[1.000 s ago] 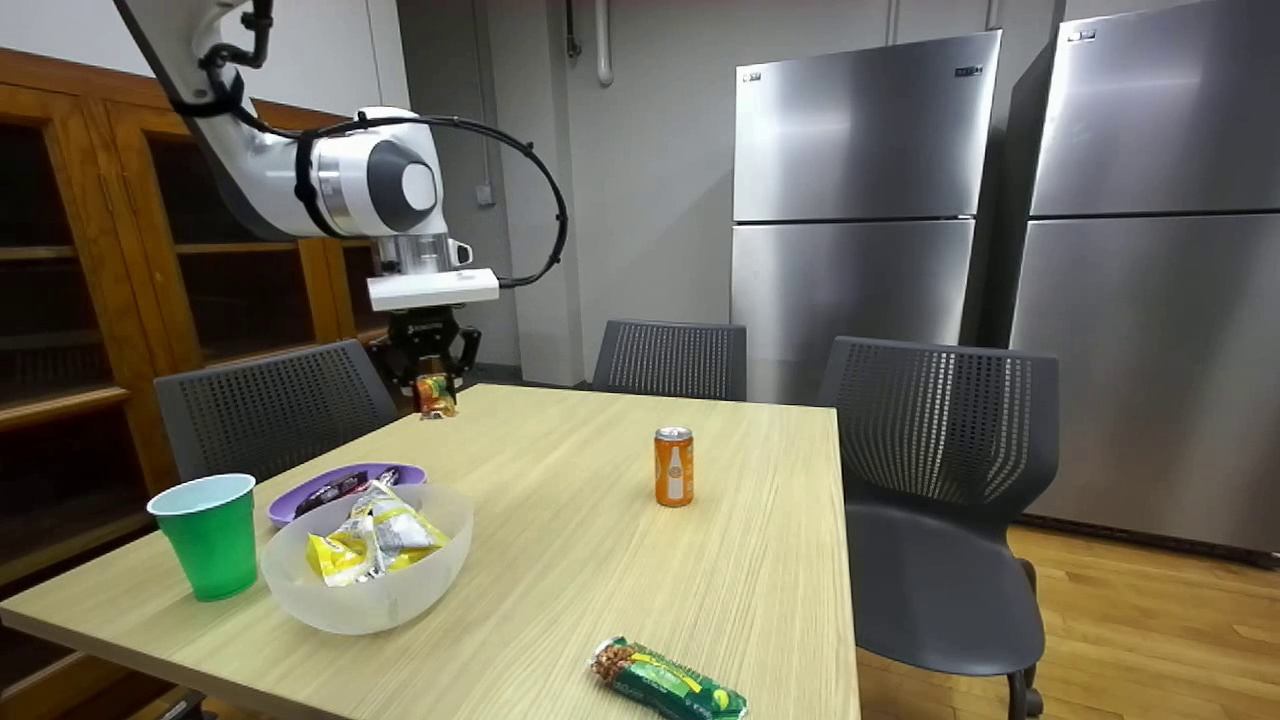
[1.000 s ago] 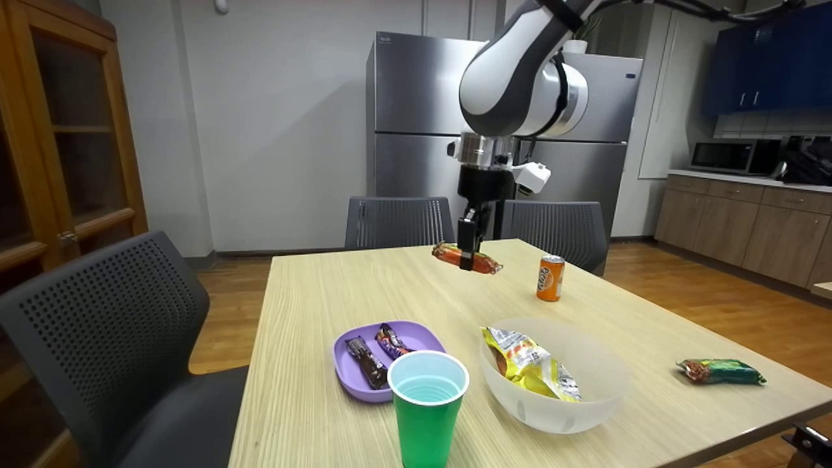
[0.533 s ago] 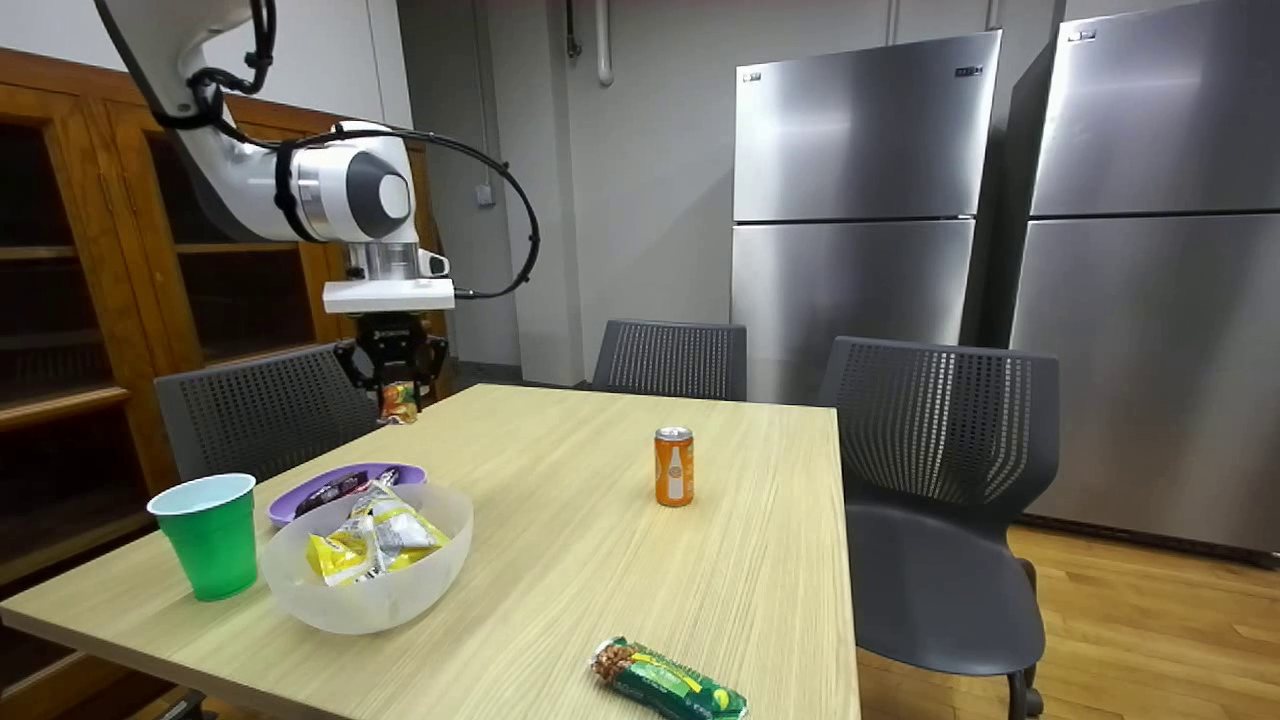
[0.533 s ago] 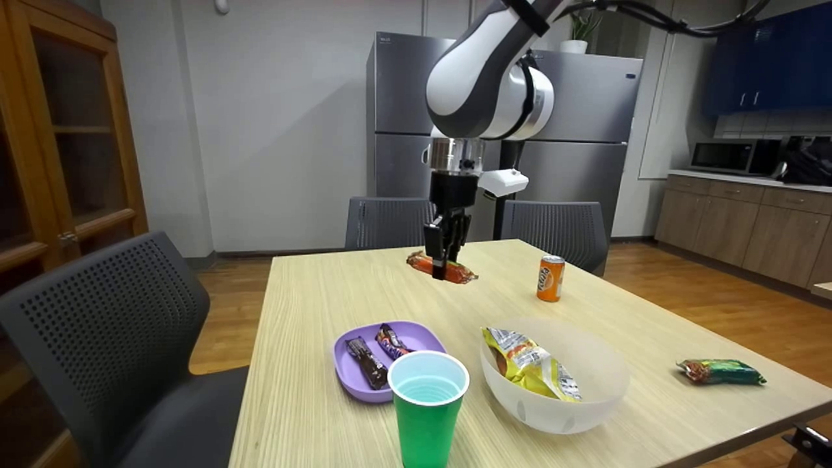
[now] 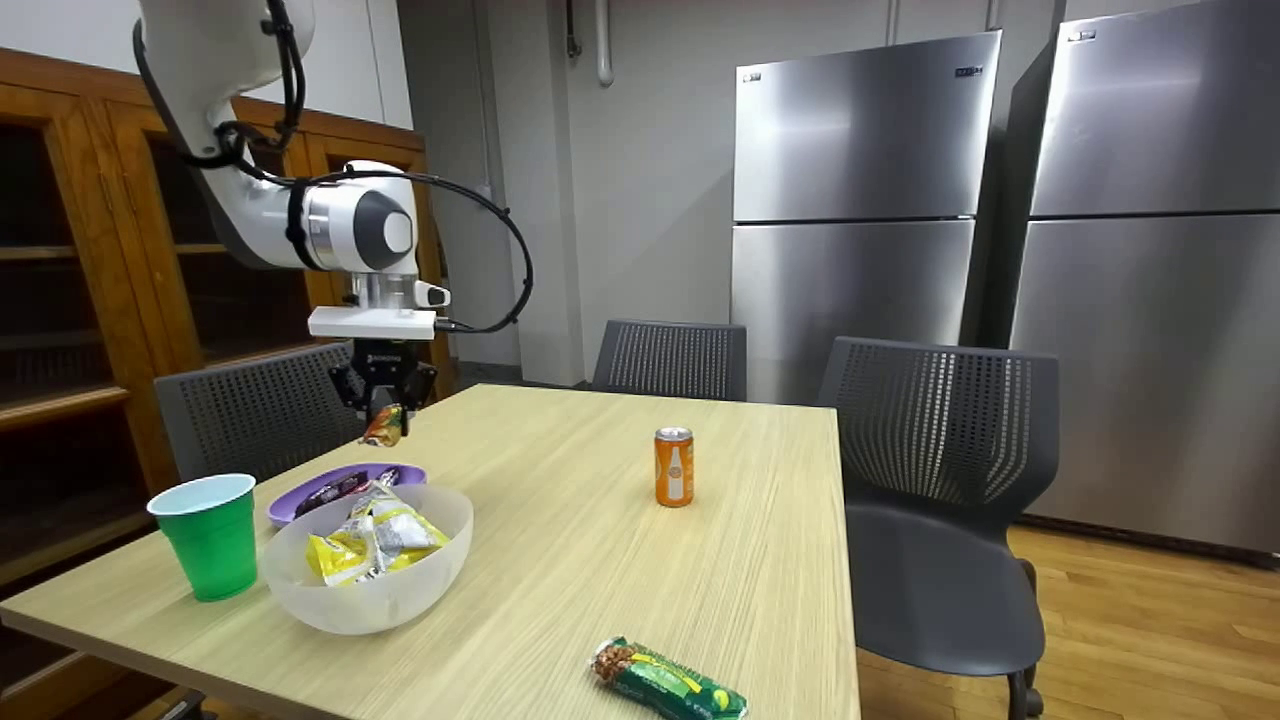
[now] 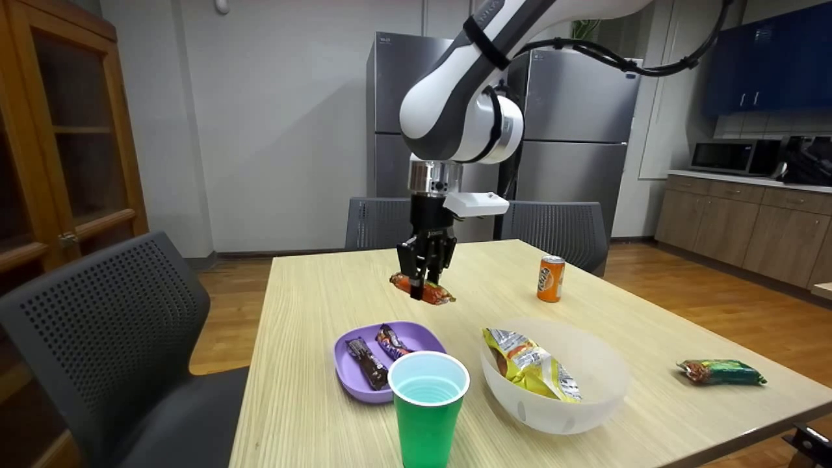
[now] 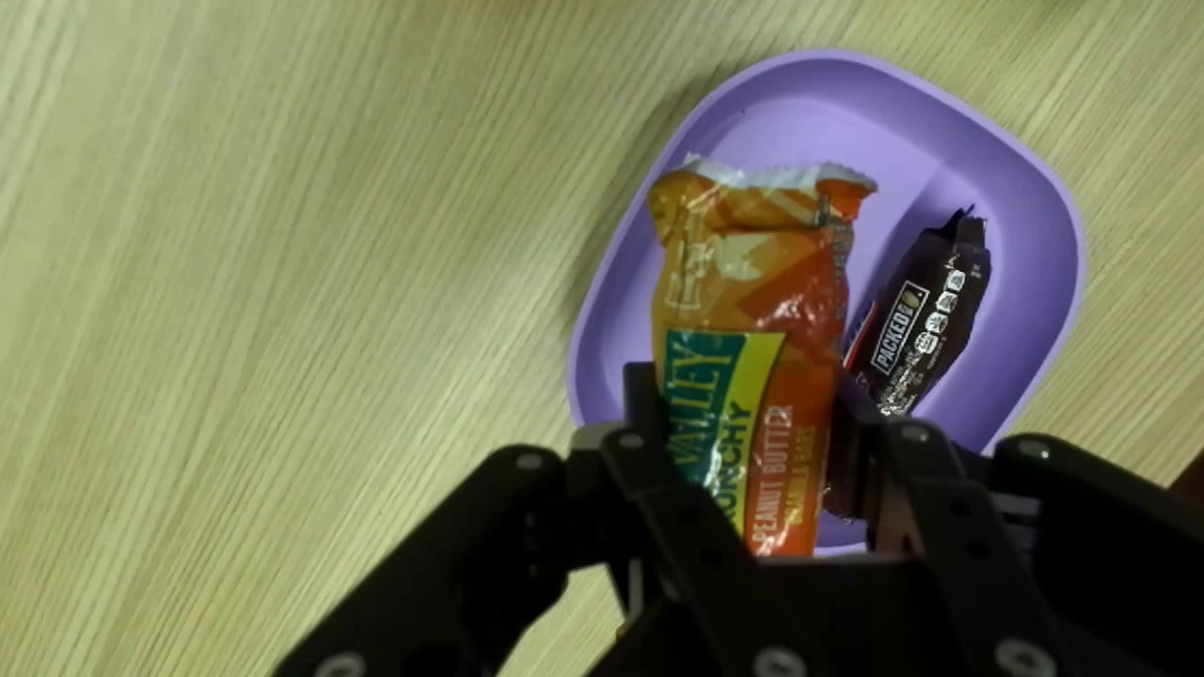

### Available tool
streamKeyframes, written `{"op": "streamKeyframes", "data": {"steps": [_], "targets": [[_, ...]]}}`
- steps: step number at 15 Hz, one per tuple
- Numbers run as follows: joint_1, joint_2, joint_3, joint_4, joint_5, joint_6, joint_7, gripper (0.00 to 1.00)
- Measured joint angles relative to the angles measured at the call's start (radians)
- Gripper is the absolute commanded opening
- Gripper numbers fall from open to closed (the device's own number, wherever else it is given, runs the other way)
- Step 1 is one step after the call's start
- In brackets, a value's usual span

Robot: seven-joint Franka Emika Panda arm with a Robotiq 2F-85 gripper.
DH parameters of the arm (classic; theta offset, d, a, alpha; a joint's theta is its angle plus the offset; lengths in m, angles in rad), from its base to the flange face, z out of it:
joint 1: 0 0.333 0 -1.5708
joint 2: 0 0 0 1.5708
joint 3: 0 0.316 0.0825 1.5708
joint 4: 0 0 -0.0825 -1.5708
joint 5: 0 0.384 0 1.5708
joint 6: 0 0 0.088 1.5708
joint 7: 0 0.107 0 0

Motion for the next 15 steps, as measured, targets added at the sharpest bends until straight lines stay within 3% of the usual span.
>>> {"op": "streamKeyframes", "data": {"steps": [12,13,14,15], "targets": [[0.048,0.095,-0.013,0.026,0.0,0.003,0.248,0.18],[0.048,0.097,-0.016,0.026,0.0,0.003,0.255,0.68],[0.048,0.099,-0.019,0.026,0.0,0.003,0.261,0.69],[0.048,0.101,-0.022,0.026,0.0,0.003,0.264,0.76]]}}
